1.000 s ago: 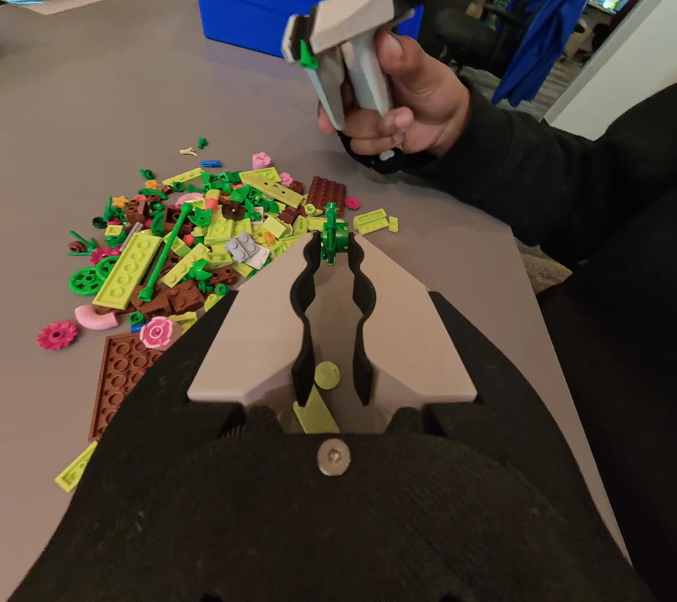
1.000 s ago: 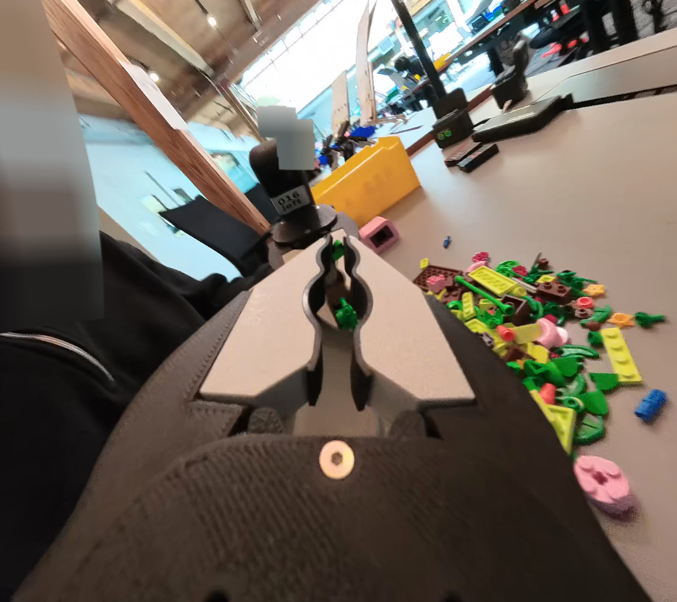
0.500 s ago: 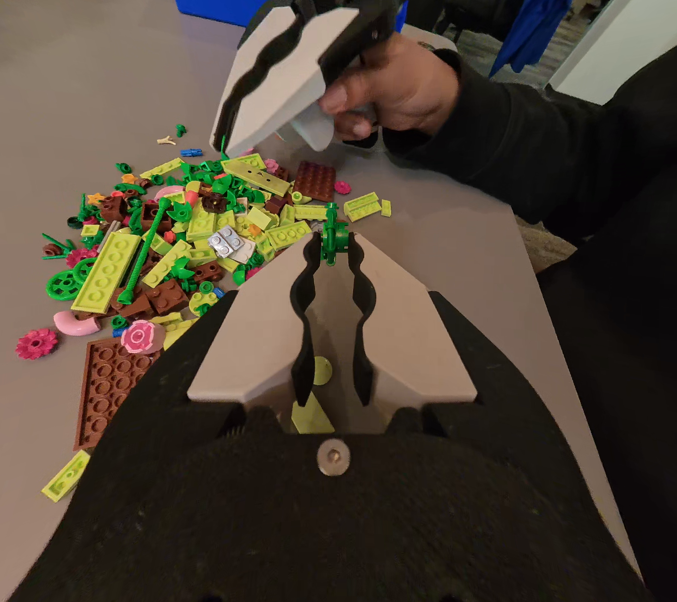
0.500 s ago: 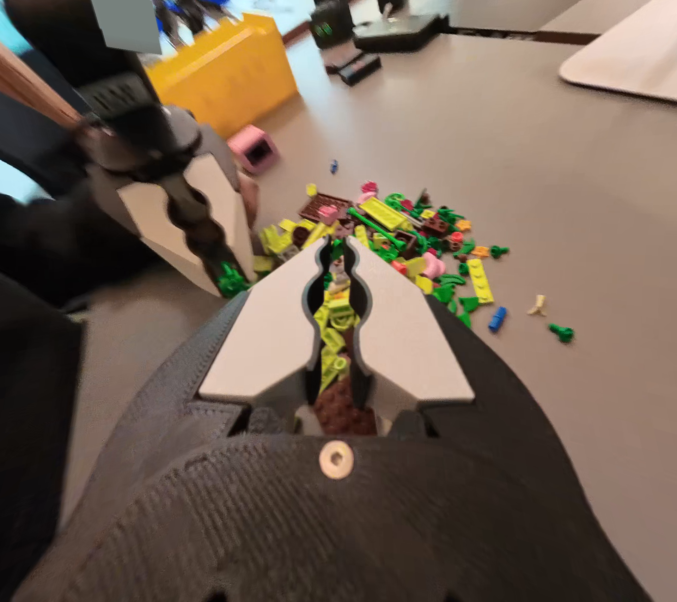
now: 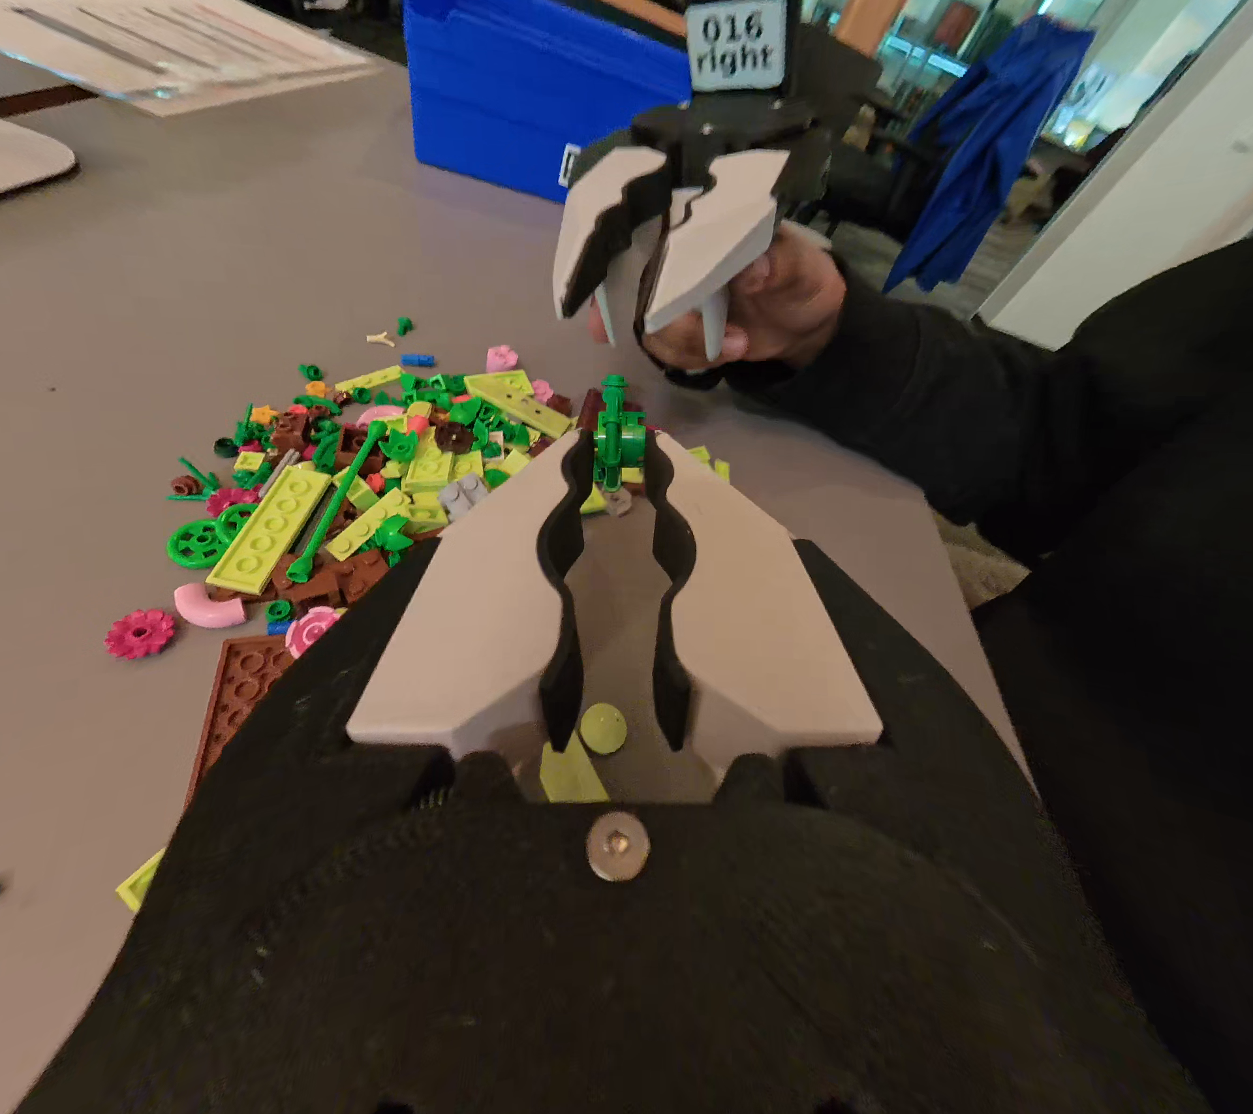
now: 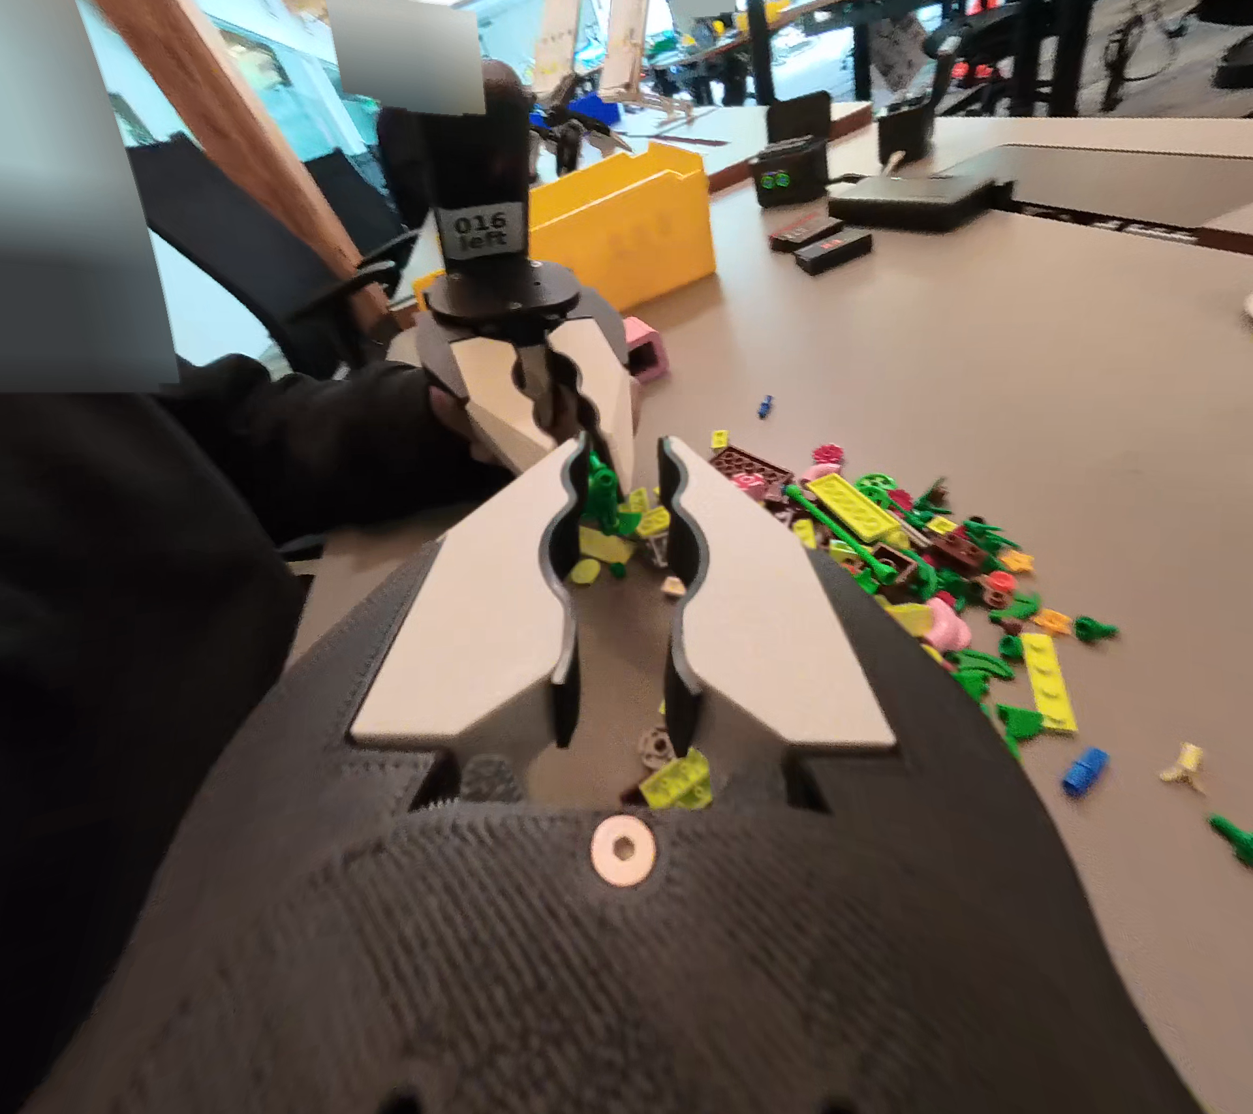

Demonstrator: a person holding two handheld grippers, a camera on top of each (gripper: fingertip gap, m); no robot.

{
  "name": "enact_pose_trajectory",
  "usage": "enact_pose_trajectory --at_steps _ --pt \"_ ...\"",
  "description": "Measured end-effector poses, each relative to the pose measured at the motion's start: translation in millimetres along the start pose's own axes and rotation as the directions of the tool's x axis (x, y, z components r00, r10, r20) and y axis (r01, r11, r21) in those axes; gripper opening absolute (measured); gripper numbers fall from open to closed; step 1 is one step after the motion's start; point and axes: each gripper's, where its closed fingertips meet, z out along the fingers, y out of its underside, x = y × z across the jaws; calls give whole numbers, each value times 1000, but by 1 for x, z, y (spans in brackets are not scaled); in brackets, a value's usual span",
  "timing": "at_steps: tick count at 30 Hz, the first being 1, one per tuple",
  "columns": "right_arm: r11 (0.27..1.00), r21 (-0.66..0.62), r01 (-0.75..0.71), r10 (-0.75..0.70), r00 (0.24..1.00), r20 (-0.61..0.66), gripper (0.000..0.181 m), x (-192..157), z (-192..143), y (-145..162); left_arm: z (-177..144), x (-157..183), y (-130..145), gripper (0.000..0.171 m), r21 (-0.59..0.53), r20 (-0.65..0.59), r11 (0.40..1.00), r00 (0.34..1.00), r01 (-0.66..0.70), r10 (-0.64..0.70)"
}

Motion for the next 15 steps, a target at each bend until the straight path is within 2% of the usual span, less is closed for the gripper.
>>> enact_pose_trajectory --at_steps 5,8,12,15 --pt "999 -42 6 -5 999 41 17 -8 7 8 -3 5 -8 12 50 -45 998 998 37 -34" --pt "998 -63 18 -15 998 56 8 -12 10 12 -1 7 -5 12 34 -53 999 998 37 -35" --pt "998 -58 12 -8 997 75 4 -15 8 10 1 9 -4 12 28 -60 999 998 36 -34" --pt "1000 -12 -14 15 996 85 3 -17 6 1 -1 13 -13 13 67 -94 994 992 86 -80"
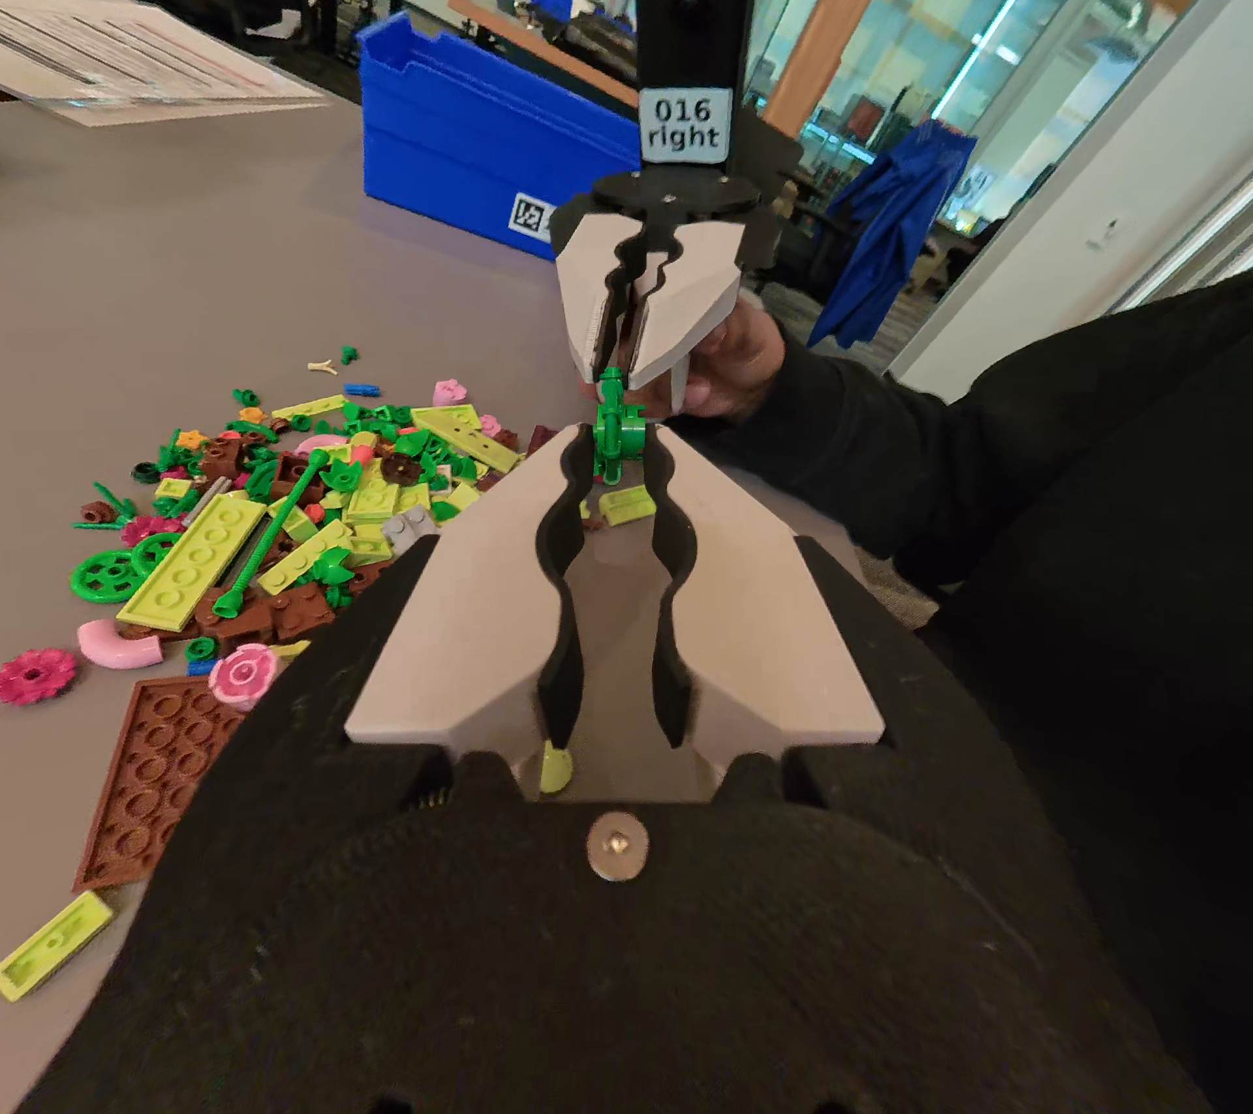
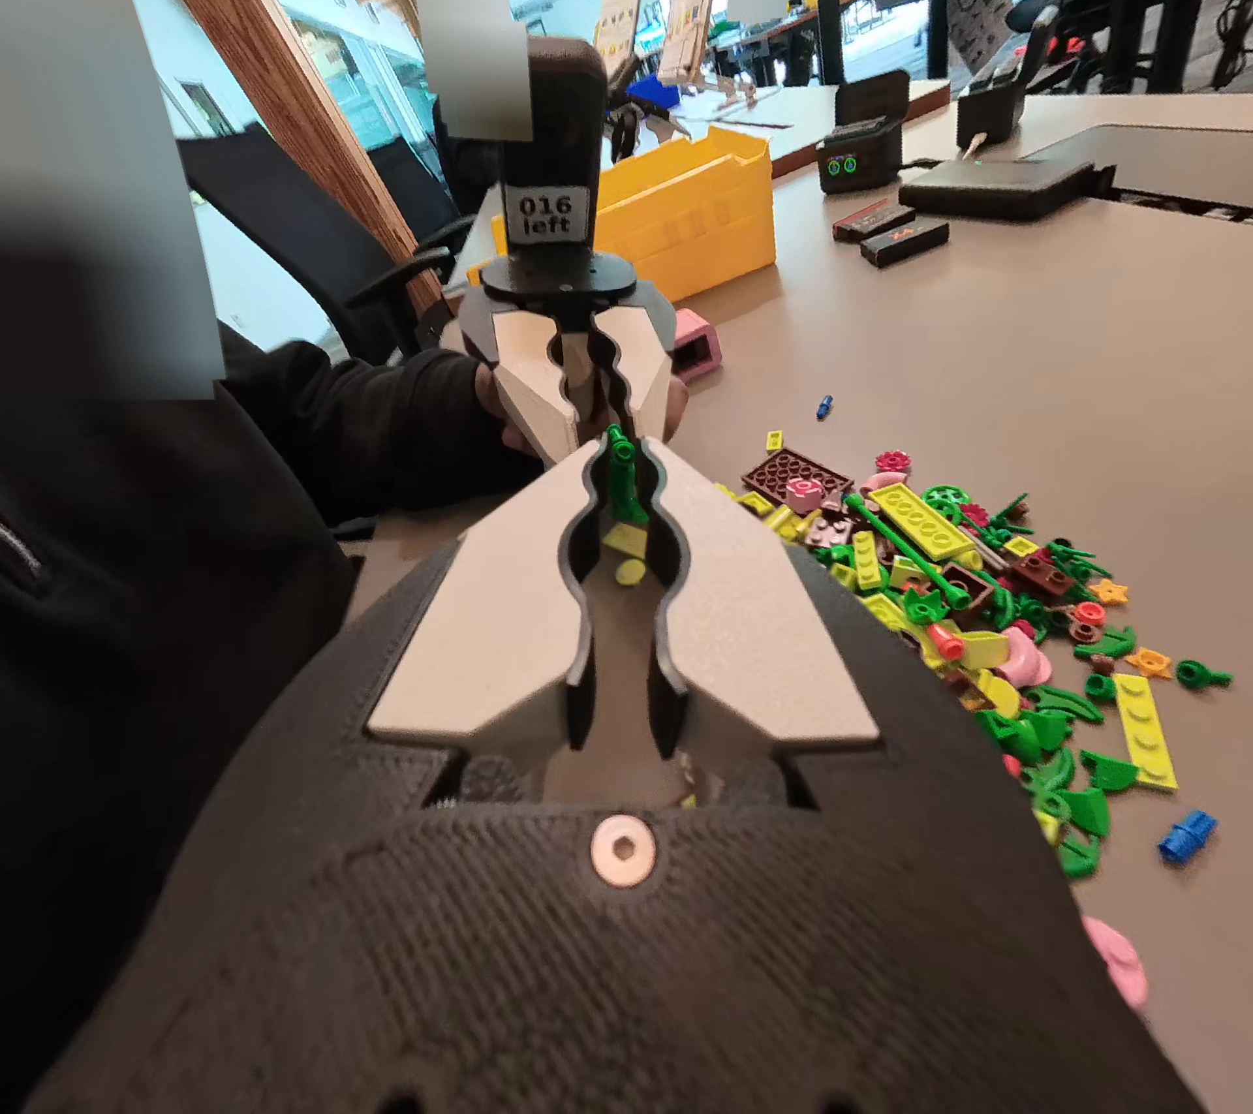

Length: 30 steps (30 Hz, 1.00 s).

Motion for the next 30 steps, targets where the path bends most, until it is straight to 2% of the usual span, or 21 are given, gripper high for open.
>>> enact_pose_trajectory --at_steps 2,3,4,6,7,8,11,13,18,22,25,30 --pt "997 51 -49 48 999 23 3 -1 -1 -7 -2 1 -5 13 20 -13 999 1000 29 -29" --pt "991 109 -71 69 997 22 3 1 -5 -15 -2 0 4 12 -36 -7 999 1000 19 -19" --pt "970 219 -104 99 995 30 2 4 -18 -32 -1 -8 15 12 -97 39 995 999 -21 25" --pt "928 345 -137 147 989 -1 2 20 -50 -50 0 -10 14 12 -76 54 996 998 -38 42" --pt "936 334 -112 144 987 -70 2 30 -59 -47 0 -7 10 12 -51 29 999 1000 1 1" --pt "959 272 -85 129 980 -150 3 40 -62 -38 -1 -8 7 12 -27 25 999 999 26 -25" --pt "1000 26 -7 16 931 -364 2 66 -55 -6 -7 -21 5 12 -16 87 1000 996 22 -21" --pt "996 -88 11 -46 915 -400 3 70 -44 10 -11 -24 3 12 -9 100 1000 995 19 -18" --pt "971 -239 -2 -108 890 -443 3 77 -35 35 -15 -27 -1 12 16 108 999 994 34 -36" --pt "961 -276 -26 -106 885 -453 5 81 -34 44 -17 -28 -6 12 74 65 990 990 116 -121" --pt "959 -284 -20 -119 878 -463 13 83 -34 44 -20 -29 -10 11 109 45 981 985 159 -164" --pt "970 -217 111 -197 882 -429 18 70 -27 23 -21 -27 -16 12 167 -30 953 968 252 -250"
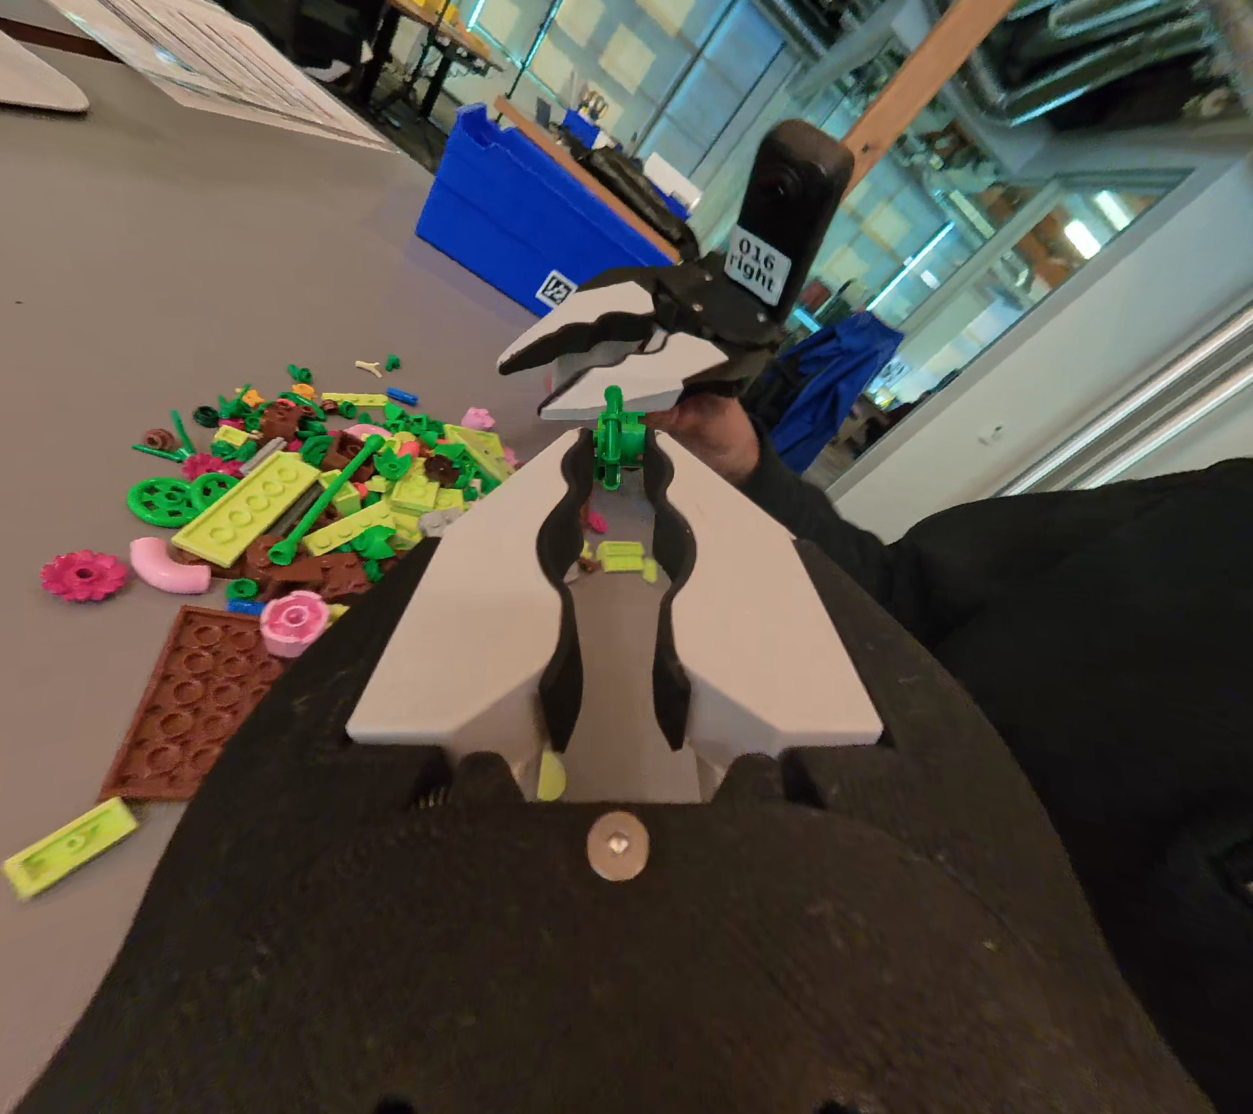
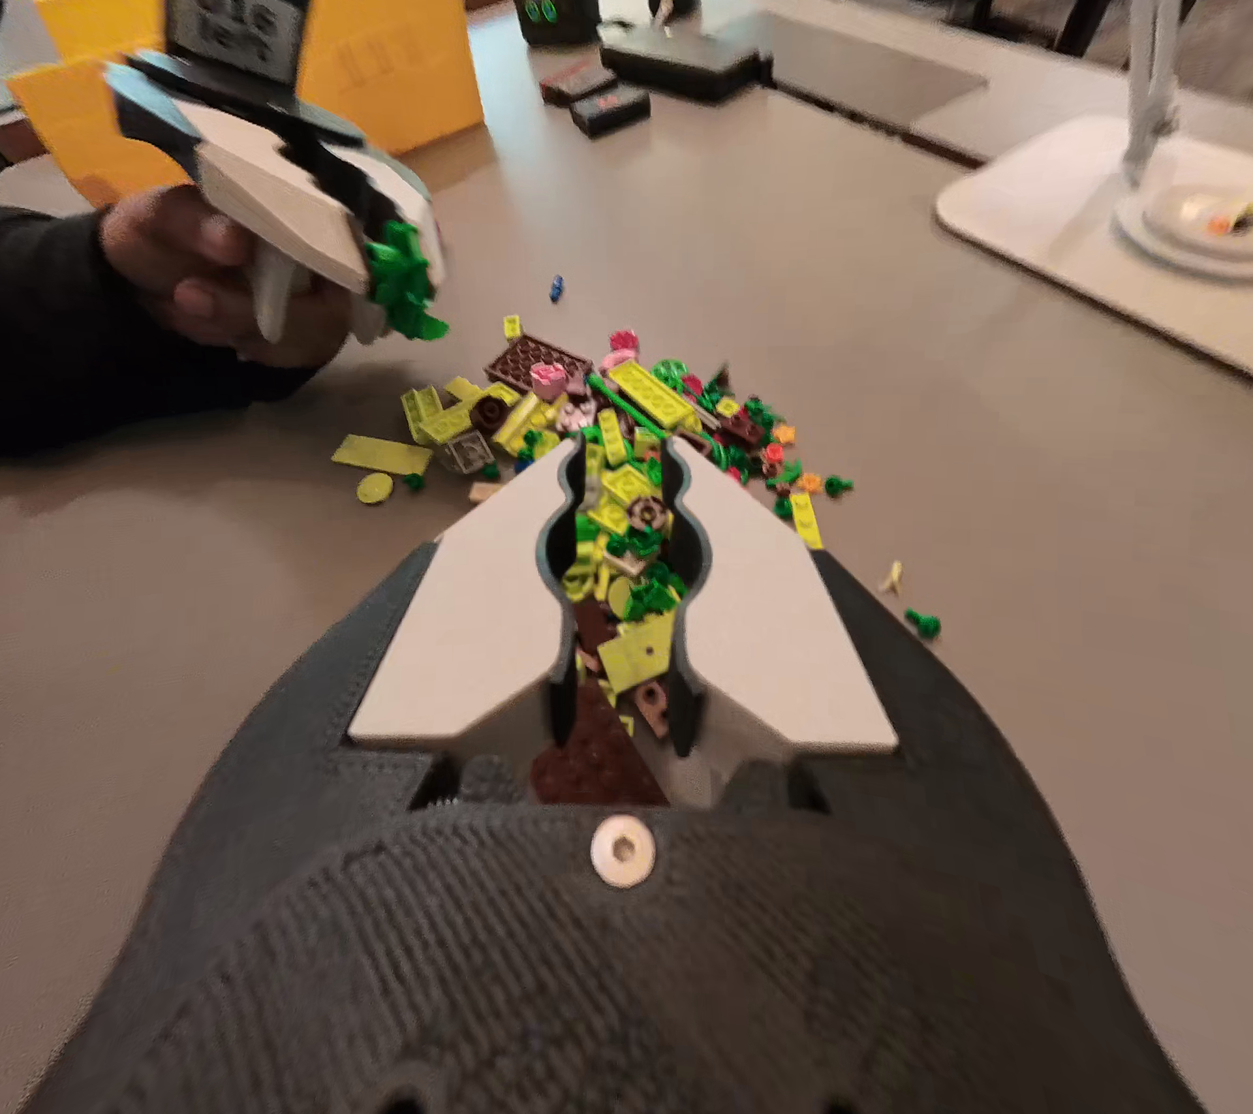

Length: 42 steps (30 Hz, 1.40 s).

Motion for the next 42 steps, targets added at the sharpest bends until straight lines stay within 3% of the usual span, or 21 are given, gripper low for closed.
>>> enact_pose_trajectory --at_steps 7,13,18,24,28,33,36,40,42 --pt "902 216 374 -373 927 -49 21 -56 -1 -41 2 10 -9 11 102 -193 953 946 285 -262" --pt "904 221 367 -369 929 -33 29 -64 6 -41 6 13 -8 11 108 -213 947 937 304 -276" --pt "900 220 377 -378 925 -36 20 -63 4 -41 8 17 -9 11 117 -260 927 912 355 -317" --pt "919 286 272 -313 944 108 18 -76 0 -43 4 23 -13 11 116 -307 923 897 368 -319" --pt "943 287 171 -224 961 165 3 -72 -3 -44 5 21 -13 11 121 -301 920 897 374 -325" --pt "968 252 -4 -76 949 305 1 -73 -8 -43 6 24 -13 11 144 -247 955 944 260 -219" --pt "955 255 -151 28 902 432 0 -74 -18 -49 1 23 -20 11 193 -190 966 973 171 -134" --pt "929 319 -189 55 921 385 0 -58 -23 -56 -4 26 -26 11 209 -232 957 961 199 -149" --pt "934 321 -159 34 931 364 13 -60 -19 -55 -1 28 -24 11 198 -257 953 950 231 -177"
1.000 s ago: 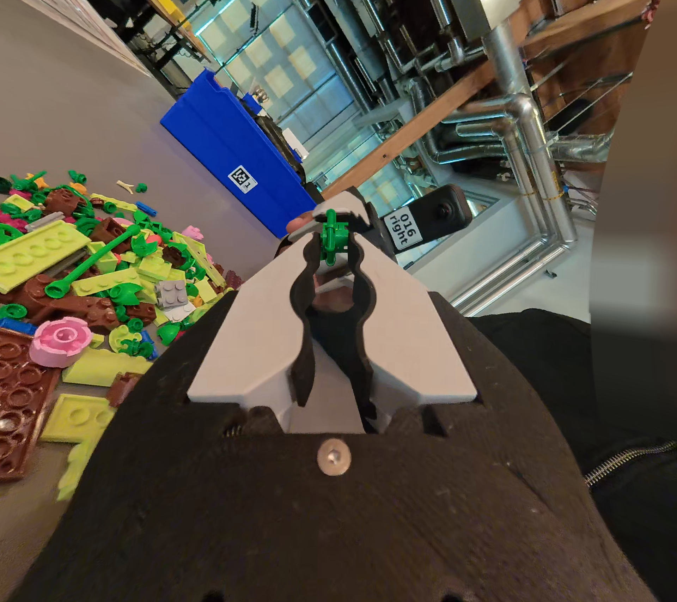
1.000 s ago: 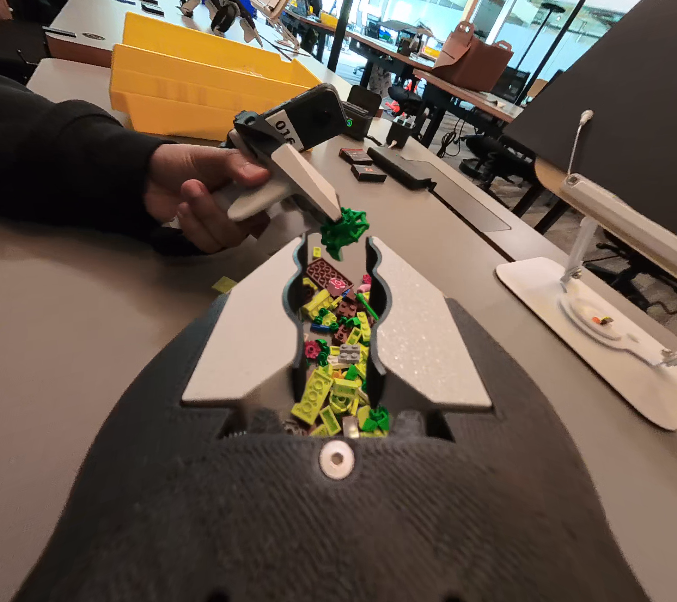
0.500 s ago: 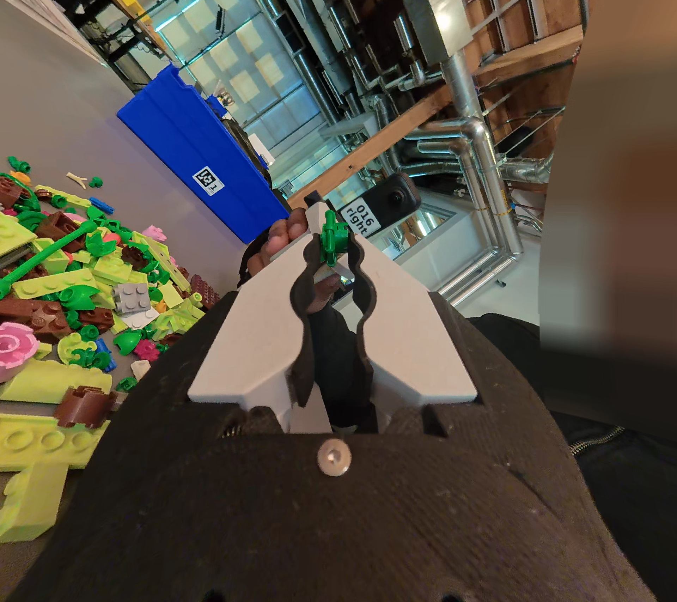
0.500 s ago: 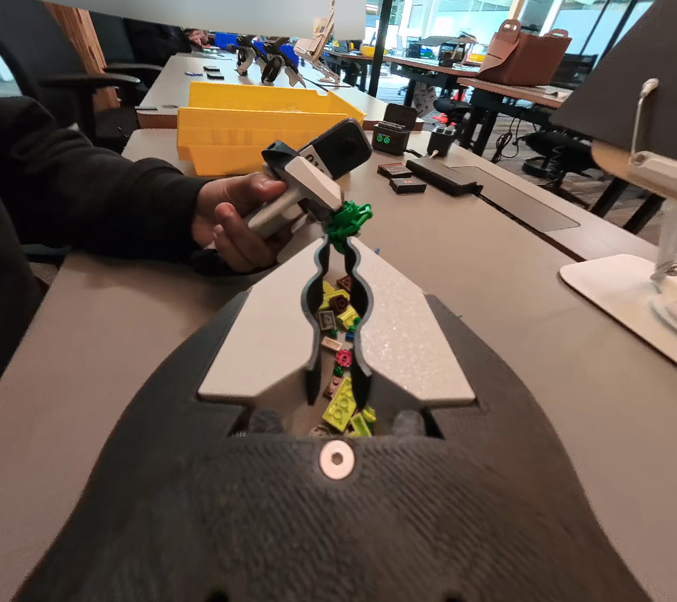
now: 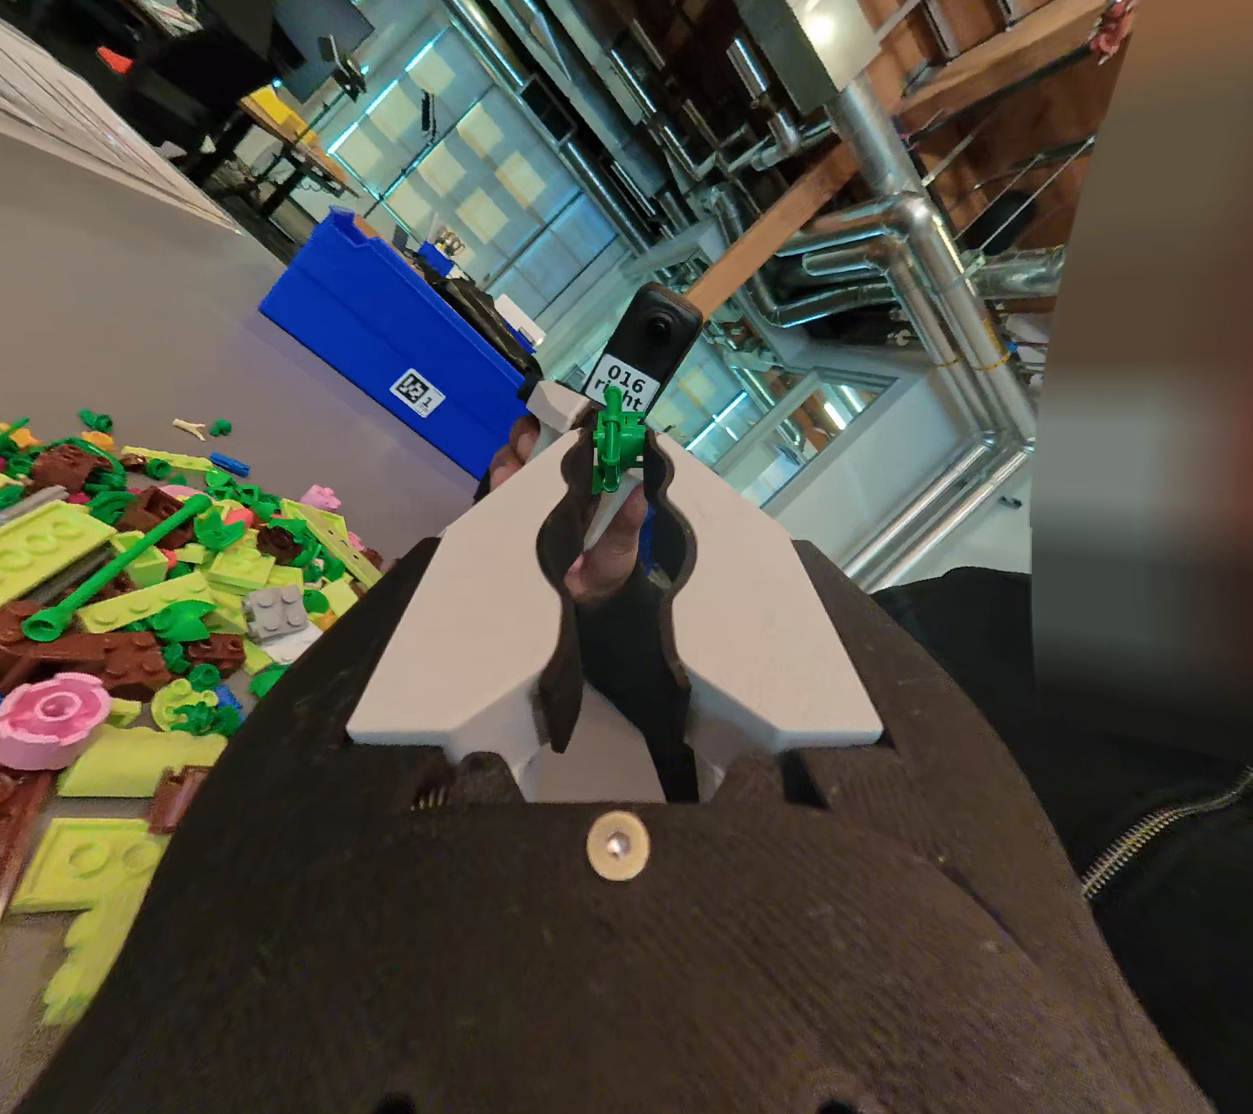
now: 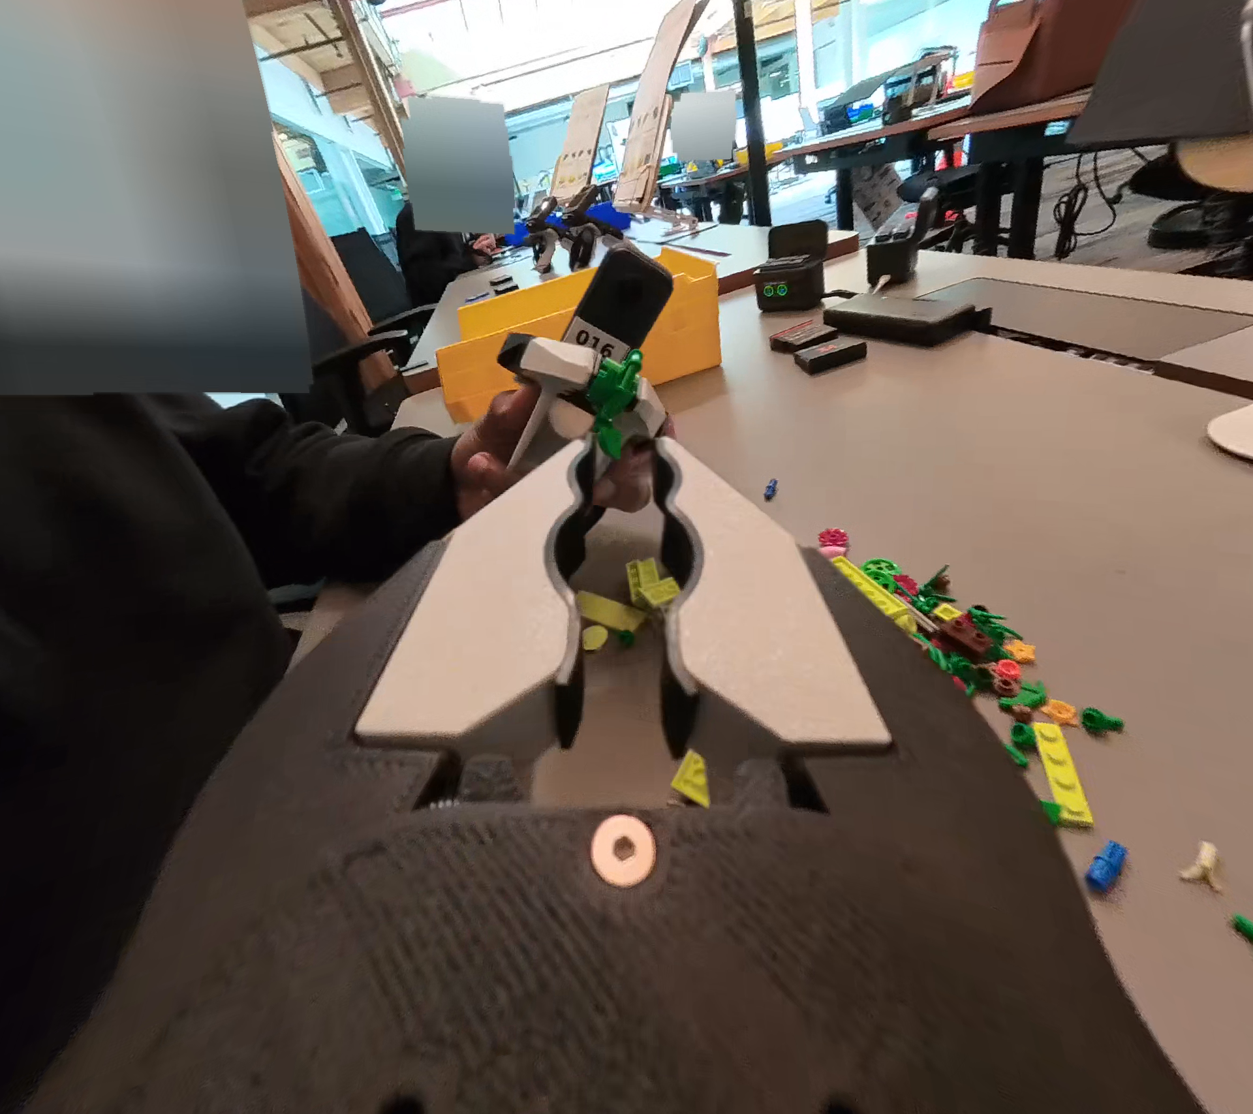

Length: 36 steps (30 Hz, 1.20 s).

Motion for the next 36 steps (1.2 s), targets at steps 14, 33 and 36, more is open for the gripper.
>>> enact_pose_trajectory --at_steps 14,33,36 --pt "986 -68 -154 160 983 85 4 -10 15 16 6 -2 11 10 -49 54 995 994 -88 91" --pt "958 -1 -288 287 955 72 4 11 -17 -1 -46 9 -61 11 199 219 938 945 -285 241" --pt "984 26 -178 178 984 -4 4 20 -23 -7 -21 -10 -9 11 -163 251 928 896 -334 367"
